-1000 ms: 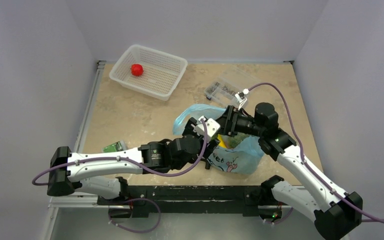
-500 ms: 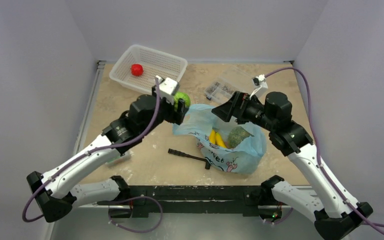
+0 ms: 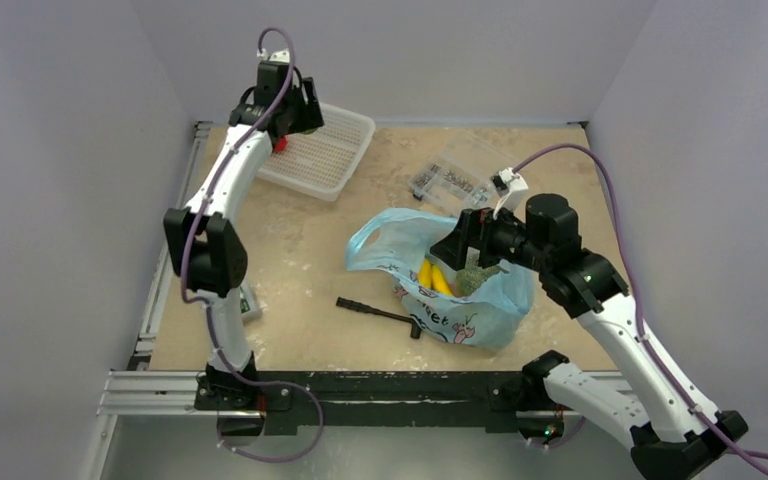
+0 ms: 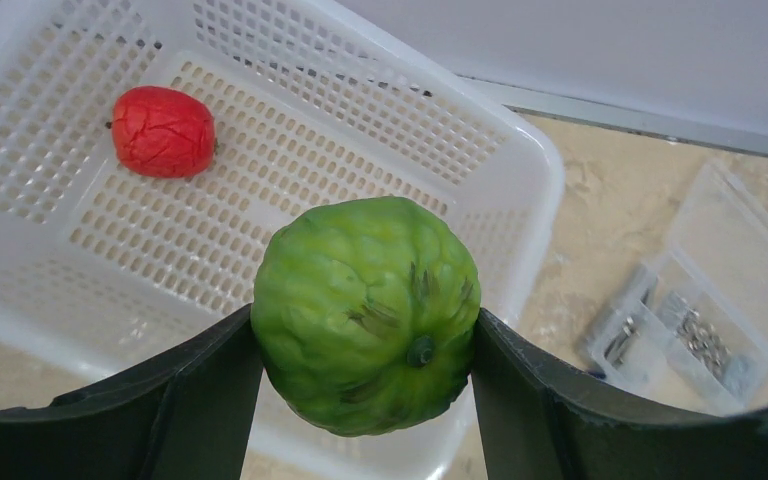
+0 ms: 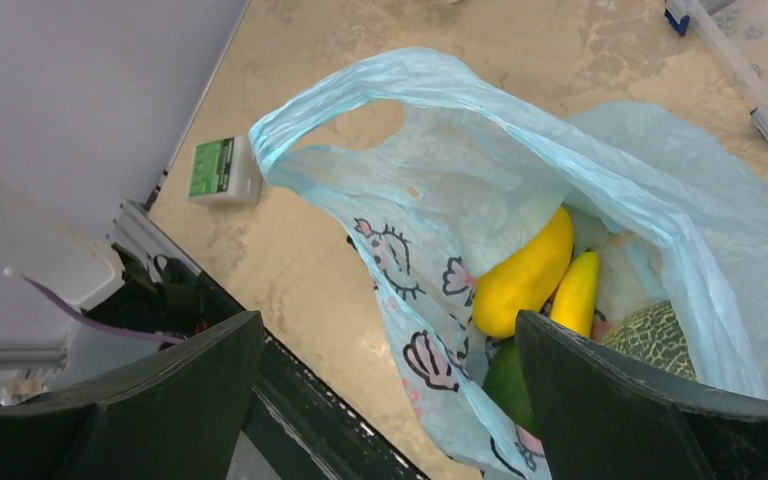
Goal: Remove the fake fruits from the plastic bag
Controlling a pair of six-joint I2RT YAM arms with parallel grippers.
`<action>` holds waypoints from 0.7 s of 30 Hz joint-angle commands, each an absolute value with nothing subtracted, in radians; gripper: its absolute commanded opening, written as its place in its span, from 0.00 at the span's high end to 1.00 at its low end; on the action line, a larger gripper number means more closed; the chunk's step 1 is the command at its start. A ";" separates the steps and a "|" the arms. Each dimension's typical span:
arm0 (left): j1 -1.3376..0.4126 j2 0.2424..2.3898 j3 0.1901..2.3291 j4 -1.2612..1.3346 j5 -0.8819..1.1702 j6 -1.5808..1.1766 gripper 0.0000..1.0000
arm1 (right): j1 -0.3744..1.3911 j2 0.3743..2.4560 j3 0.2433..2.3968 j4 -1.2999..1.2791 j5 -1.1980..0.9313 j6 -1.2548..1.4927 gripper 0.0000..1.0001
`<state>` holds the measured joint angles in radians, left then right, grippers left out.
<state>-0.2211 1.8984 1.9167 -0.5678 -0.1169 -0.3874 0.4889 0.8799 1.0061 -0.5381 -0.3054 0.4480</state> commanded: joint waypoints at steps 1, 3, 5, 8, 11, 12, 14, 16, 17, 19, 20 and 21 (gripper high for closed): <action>-0.198 2.095 2.132 -0.653 -0.070 -0.465 1.00 | 0.487 0.838 1.004 -0.582 -0.310 0.401 0.01; -0.198 2.164 2.180 -0.656 -0.071 -0.471 1.00 | 0.488 0.831 1.000 -0.585 -0.313 0.400 0.01; -0.198 2.212 2.196 -0.672 -0.079 -0.484 1.00 | 0.488 0.827 0.999 -0.583 -0.328 0.400 0.01; -0.198 2.242 2.144 -0.681 -0.095 -0.527 1.00 | 0.488 0.831 1.000 -0.580 -0.335 0.400 0.01; -0.198 2.248 2.085 -0.684 -0.103 -0.561 0.94 | 0.487 0.848 1.001 -0.577 -0.326 0.399 0.01; -0.199 2.247 2.069 -0.683 -0.102 -0.565 0.92 | 0.488 0.854 1.003 -0.577 -0.324 0.402 0.01; -0.199 2.249 2.051 -0.685 -0.093 -0.557 0.85 | 0.487 0.860 1.001 -0.570 -0.334 0.410 0.01; -0.198 2.253 2.052 -0.707 -0.091 -0.549 0.71 | 0.488 0.861 0.995 -0.565 -0.337 0.416 0.01; -0.198 2.257 2.058 -0.725 -0.096 -0.548 0.58 | 0.487 0.858 0.992 -0.566 -0.336 0.418 0.01; -0.198 2.258 2.071 -0.756 -0.089 -0.542 0.33 | 0.487 0.857 0.993 -0.573 -0.336 0.416 0.01; -0.198 2.254 2.073 -0.759 -0.076 -0.531 0.22 | 0.487 0.859 0.994 -0.579 -0.337 0.412 0.01; -0.198 2.250 2.078 -0.765 -0.065 -0.520 0.12 | 0.487 0.859 0.995 -0.585 -0.337 0.408 0.01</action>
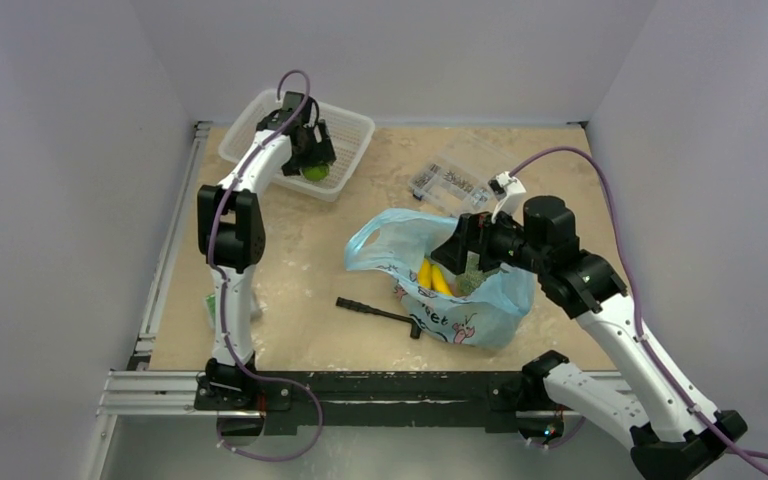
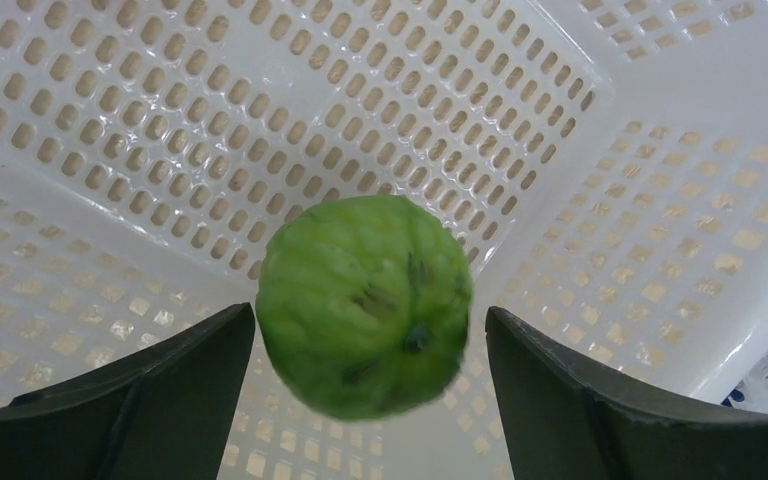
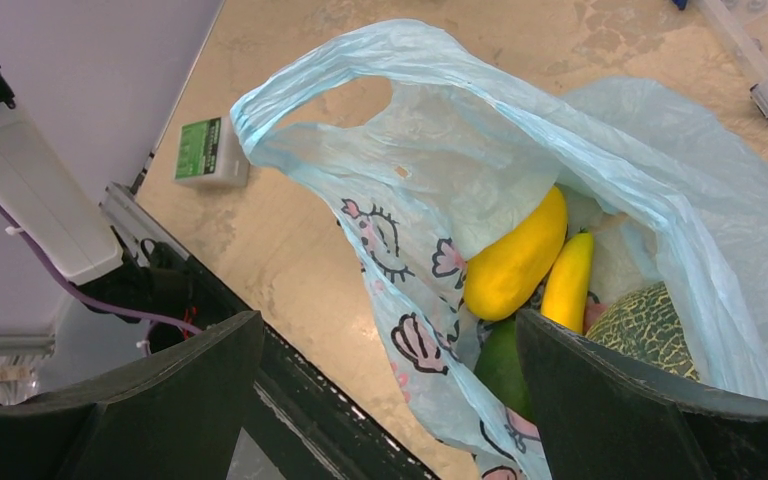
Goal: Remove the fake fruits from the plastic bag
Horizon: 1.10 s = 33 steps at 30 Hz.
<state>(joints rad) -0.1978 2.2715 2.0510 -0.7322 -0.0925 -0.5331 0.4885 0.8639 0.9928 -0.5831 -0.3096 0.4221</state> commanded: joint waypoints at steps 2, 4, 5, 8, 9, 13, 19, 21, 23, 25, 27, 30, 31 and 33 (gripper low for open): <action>-0.198 2.231 2.095 -0.792 -0.061 -0.498 0.00 | 0.488 0.859 0.998 -0.599 -0.337 0.402 0.01; -0.198 2.201 2.101 -0.809 -0.058 -0.477 0.00 | 0.487 0.859 1.000 -0.616 -0.337 0.395 0.01; -0.197 2.185 2.104 -0.818 -0.049 -0.466 0.00 | 0.488 0.860 0.999 -0.624 -0.336 0.394 0.01; -0.196 2.114 2.127 -0.871 0.004 -0.440 0.00 | 0.488 0.863 1.016 -0.674 -0.293 0.392 0.02; -0.196 2.075 2.116 -0.874 0.048 -0.437 0.00 | 0.487 0.863 1.031 -0.697 -0.255 0.390 0.02; -0.226 1.847 1.957 -0.795 0.236 -0.466 0.07 | 0.488 0.865 1.102 -0.827 -0.027 0.415 0.02; -0.476 1.397 1.571 -0.554 0.241 -0.468 0.18 | 0.487 0.867 1.115 -0.916 -0.031 0.461 0.01; -0.603 1.282 1.435 -0.437 0.194 -0.464 0.24 | 0.488 0.852 1.090 -0.914 -0.067 0.481 0.01; -0.732 1.197 1.316 -0.345 0.134 -0.423 0.25 | 0.488 0.820 1.074 -0.908 -0.088 0.492 0.01; -0.890 1.149 1.232 -0.278 0.042 -0.385 0.27 | 0.487 0.786 1.084 -0.919 -0.092 0.494 0.01; -1.018 1.144 1.171 -0.230 -0.063 -0.328 0.33 | 0.486 0.772 1.115 -0.948 -0.091 0.485 0.02; -1.155 1.205 1.169 -0.257 -0.253 -0.292 0.44 | 0.487 0.753 1.182 -1.006 0.002 0.488 0.07; -1.176 1.236 1.186 -0.281 -0.297 -0.310 0.46 | 0.486 0.743 1.204 -1.029 0.047 0.503 0.09; -1.187 1.300 1.222 -0.320 -0.342 -0.373 0.45 | 0.487 0.713 1.240 -1.068 0.143 0.533 0.09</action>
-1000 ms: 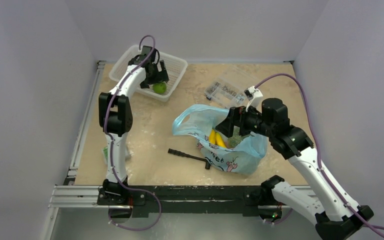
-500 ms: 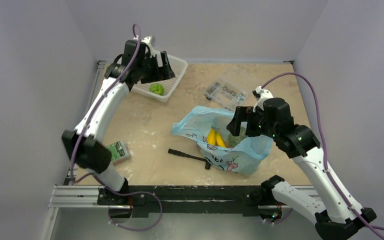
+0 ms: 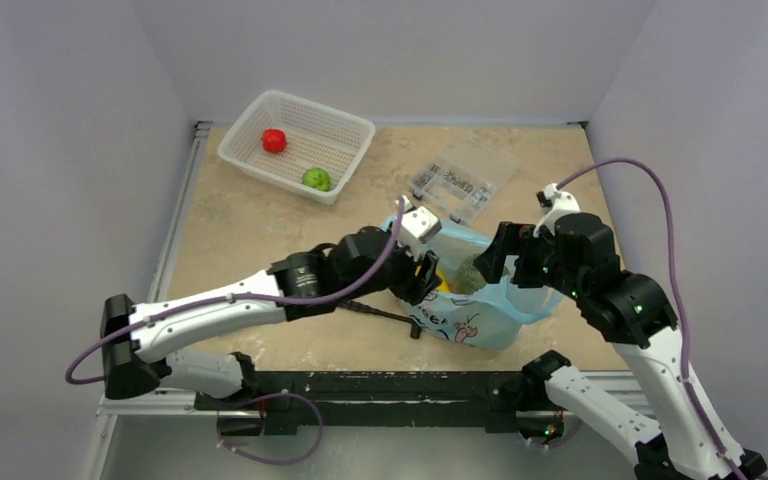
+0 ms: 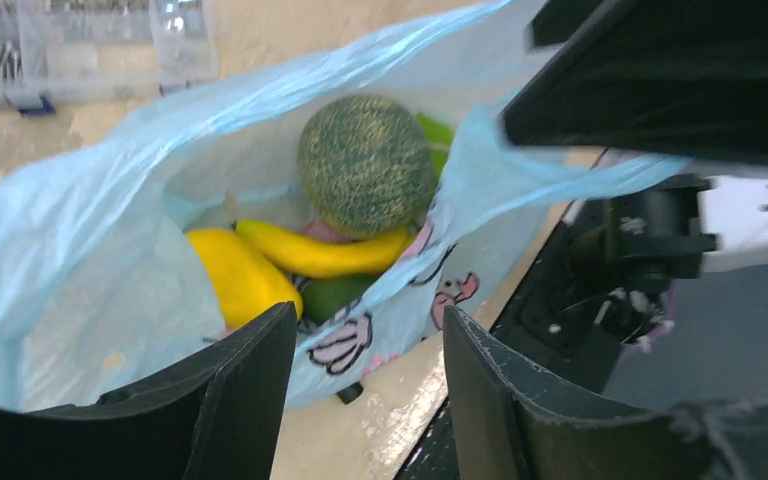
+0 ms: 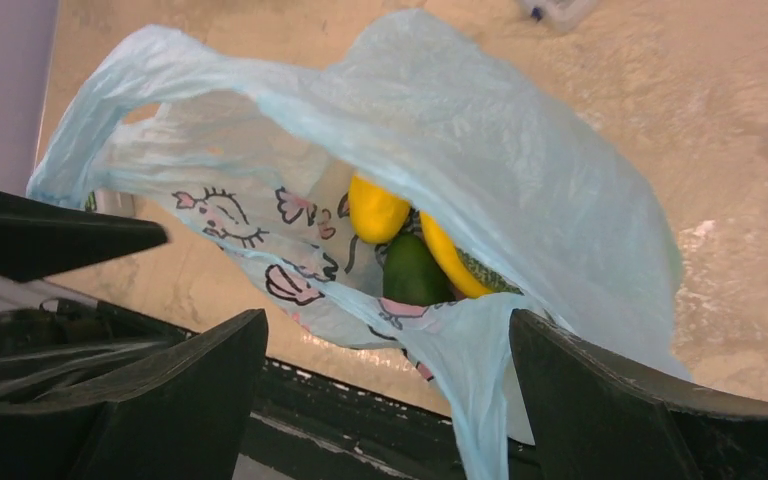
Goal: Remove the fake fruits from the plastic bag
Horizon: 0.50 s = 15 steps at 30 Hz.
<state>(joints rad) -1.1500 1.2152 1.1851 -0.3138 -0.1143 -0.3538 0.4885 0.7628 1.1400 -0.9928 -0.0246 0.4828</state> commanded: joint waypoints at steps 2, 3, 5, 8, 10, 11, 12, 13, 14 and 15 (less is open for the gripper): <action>-1.191 1.379 1.254 -0.335 -0.317 -0.403 0.46 | 0.487 0.684 1.264 -1.088 0.163 0.554 0.10; -1.194 1.408 1.267 -0.325 -0.303 -0.395 0.46 | 0.487 0.673 1.271 -1.097 0.153 0.565 0.10; -1.196 1.460 1.297 -0.309 -0.284 -0.394 0.46 | 0.488 0.662 1.283 -1.115 0.135 0.575 0.09; -1.196 1.524 1.332 -0.280 -0.268 -0.378 0.46 | 0.487 0.660 1.283 -1.143 0.136 0.576 0.08; -1.196 1.556 1.352 -0.298 -0.303 -0.380 0.46 | 0.487 0.667 1.276 -1.172 0.174 0.575 0.07; -1.196 1.571 1.356 -0.305 -0.315 -0.382 0.47 | 0.487 0.673 1.278 -1.193 0.212 0.574 0.07; -1.195 1.582 1.356 -0.311 -0.318 -0.381 0.47 | 0.486 0.682 1.284 -1.221 0.278 0.575 0.05; -1.195 1.590 1.356 -0.319 -0.321 -0.382 0.47 | 0.487 0.688 1.292 -1.247 0.328 0.580 0.03; -1.195 1.600 1.354 -0.329 -0.322 -0.388 0.47 | 0.487 0.691 1.296 -1.260 0.361 0.582 0.02; -1.194 1.605 1.349 -0.333 -0.317 -0.395 0.47 | 0.487 0.691 1.296 -1.267 0.377 0.584 0.01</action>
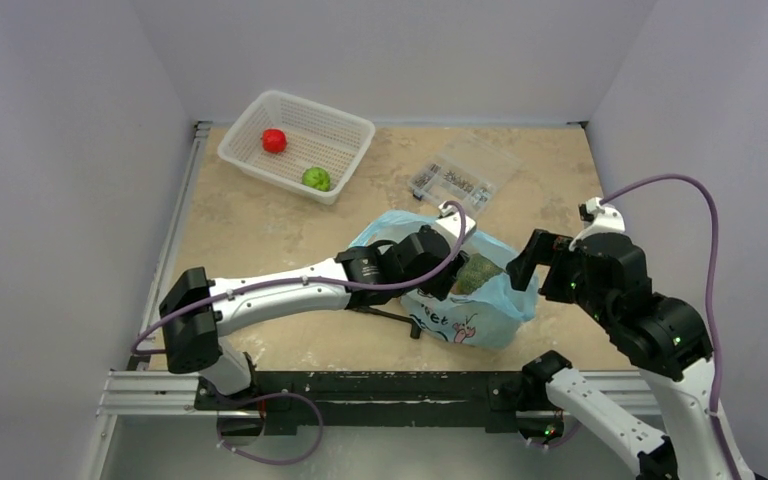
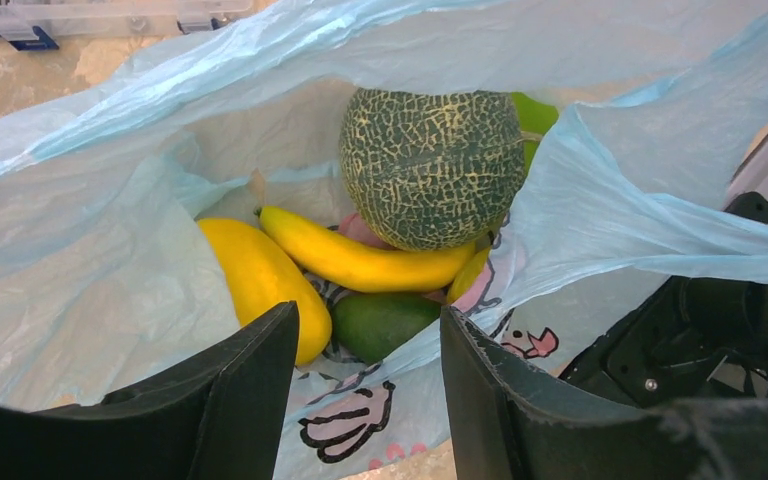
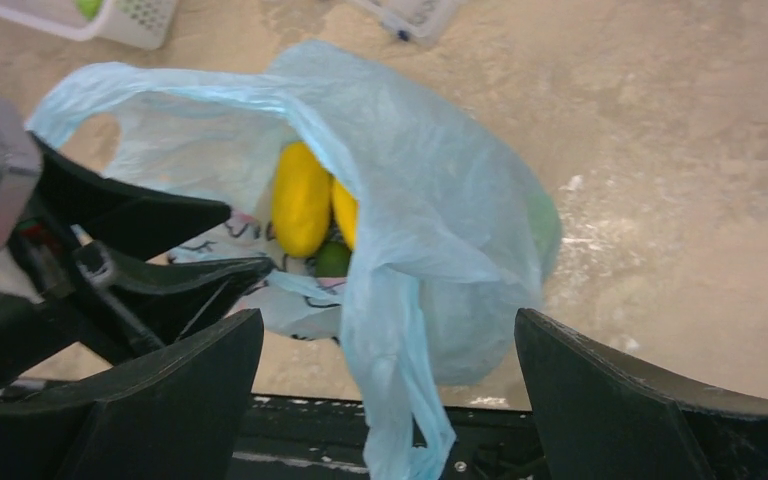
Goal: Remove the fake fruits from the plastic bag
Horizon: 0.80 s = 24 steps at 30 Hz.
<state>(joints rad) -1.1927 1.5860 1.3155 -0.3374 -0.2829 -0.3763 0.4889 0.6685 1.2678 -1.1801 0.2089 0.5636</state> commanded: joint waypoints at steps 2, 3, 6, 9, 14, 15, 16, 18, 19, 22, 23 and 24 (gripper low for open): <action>-1.193 1.623 1.341 -0.340 -0.299 -0.406 0.46 | 0.487 0.698 1.290 -1.279 0.396 0.583 0.01; -1.193 1.636 1.334 -0.338 -0.284 -0.410 0.47 | 0.488 0.702 1.274 -1.280 0.388 0.587 0.01; -1.193 1.675 1.327 -0.360 -0.237 -0.416 0.63 | 0.488 0.704 1.202 -1.232 0.284 0.575 0.09; -1.198 1.683 1.298 -0.386 -0.154 -0.427 0.73 | 0.488 0.689 1.125 -1.173 0.179 0.572 0.25; -1.208 1.614 1.159 -0.363 -0.057 -0.504 0.74 | 0.487 0.667 1.058 -1.128 0.092 0.522 0.64; -1.211 1.606 1.136 -0.362 -0.044 -0.516 0.74 | 0.488 0.668 1.050 -1.118 0.060 0.504 0.74; -1.215 1.602 1.115 -0.362 -0.039 -0.528 0.74 | 0.487 0.670 1.041 -1.110 0.031 0.490 0.82; -1.218 1.605 1.084 -0.350 -0.020 -0.542 0.74 | 0.487 0.670 1.015 -1.087 -0.022 0.473 0.95; -1.218 1.616 1.079 -0.352 -0.011 -0.544 0.74 | 0.486 0.673 0.998 -1.077 -0.050 0.466 0.99; -1.218 1.652 1.130 -0.407 -0.025 -0.529 0.72 | 0.487 0.684 0.966 -1.079 -0.087 0.458 1.00; -1.217 1.653 1.147 -0.415 -0.034 -0.522 0.71 | 0.487 0.682 0.960 -1.080 -0.089 0.456 1.00; -1.215 1.649 1.164 -0.419 -0.042 -0.509 0.70 | 0.488 0.676 0.956 -1.080 -0.086 0.454 1.00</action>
<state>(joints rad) -1.2133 1.6550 1.0897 -0.4049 -0.0479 -0.5102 0.4885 0.6777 0.9775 -1.1217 -0.0185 0.4908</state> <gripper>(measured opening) 0.282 0.004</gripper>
